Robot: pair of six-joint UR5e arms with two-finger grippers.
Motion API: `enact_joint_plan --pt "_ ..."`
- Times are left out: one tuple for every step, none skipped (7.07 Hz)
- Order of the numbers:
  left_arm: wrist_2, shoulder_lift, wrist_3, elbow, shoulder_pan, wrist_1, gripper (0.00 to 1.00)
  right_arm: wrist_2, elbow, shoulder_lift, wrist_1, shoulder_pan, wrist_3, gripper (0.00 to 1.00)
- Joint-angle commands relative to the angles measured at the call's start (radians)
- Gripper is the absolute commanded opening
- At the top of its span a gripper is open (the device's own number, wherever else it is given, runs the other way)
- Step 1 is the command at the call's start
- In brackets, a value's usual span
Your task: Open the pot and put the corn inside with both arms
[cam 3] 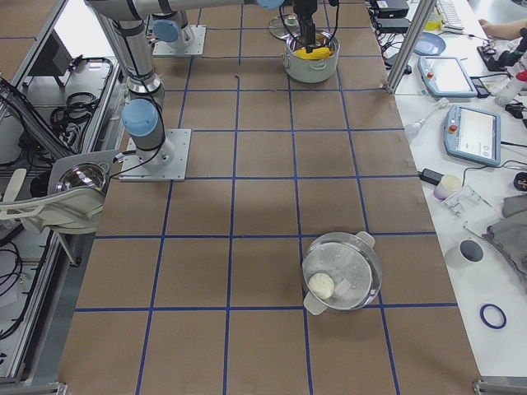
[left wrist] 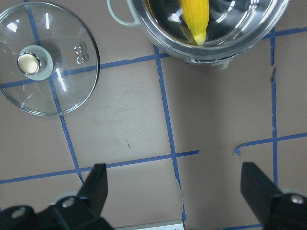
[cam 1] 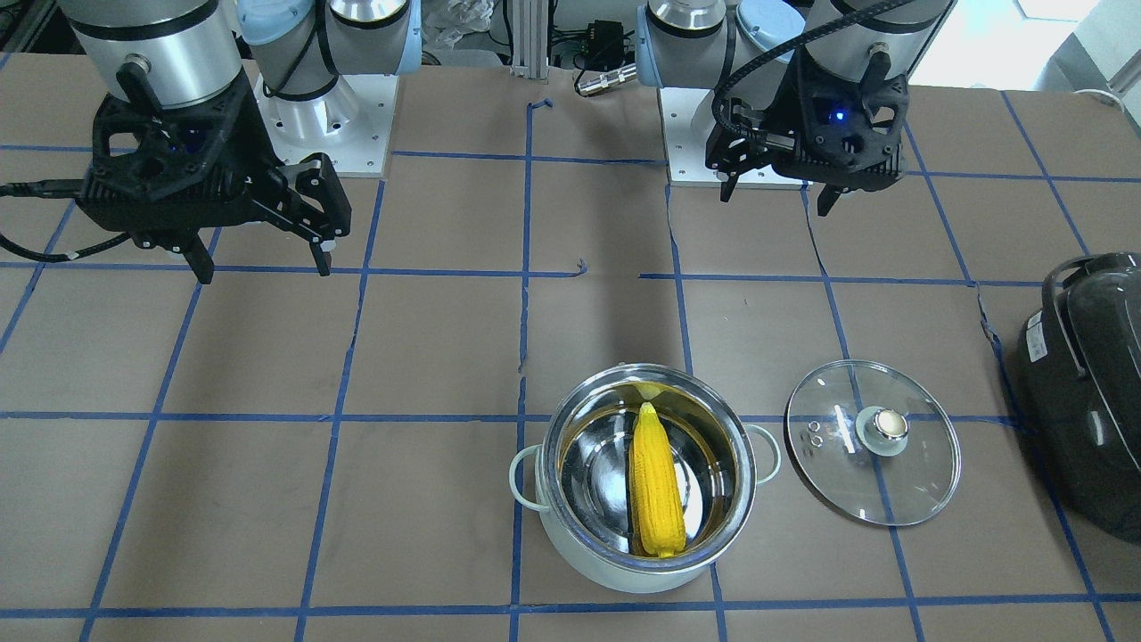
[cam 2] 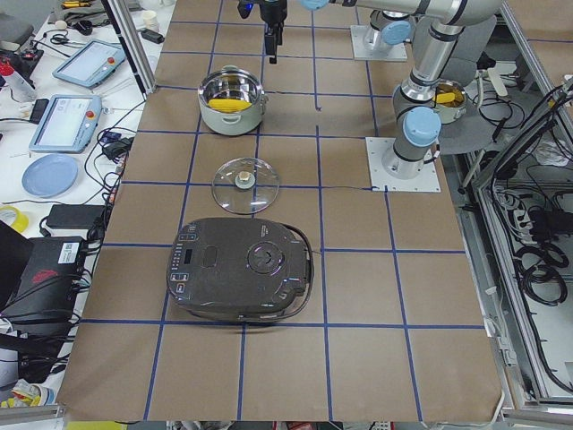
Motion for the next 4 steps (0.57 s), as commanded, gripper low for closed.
enact_joint_plan --pt "-0.001 0.008 0.006 -0.005 0.008 -0.01 1.0 0.004 0.013 -0.005 -0.004 -0.008 0.003 1.0" --pt "0.002 0.009 0.006 -0.005 0.01 -0.01 1.0 -0.004 0.016 -0.007 0.006 -0.011 0.002 1.0" --pt "-0.001 0.009 0.006 -0.005 0.011 -0.01 1.0 -0.003 0.016 -0.007 -0.004 -0.011 -0.011 1.0" --pt "0.0 0.009 0.006 -0.002 0.014 -0.01 1.0 0.001 0.016 -0.005 -0.006 -0.018 -0.009 1.0"
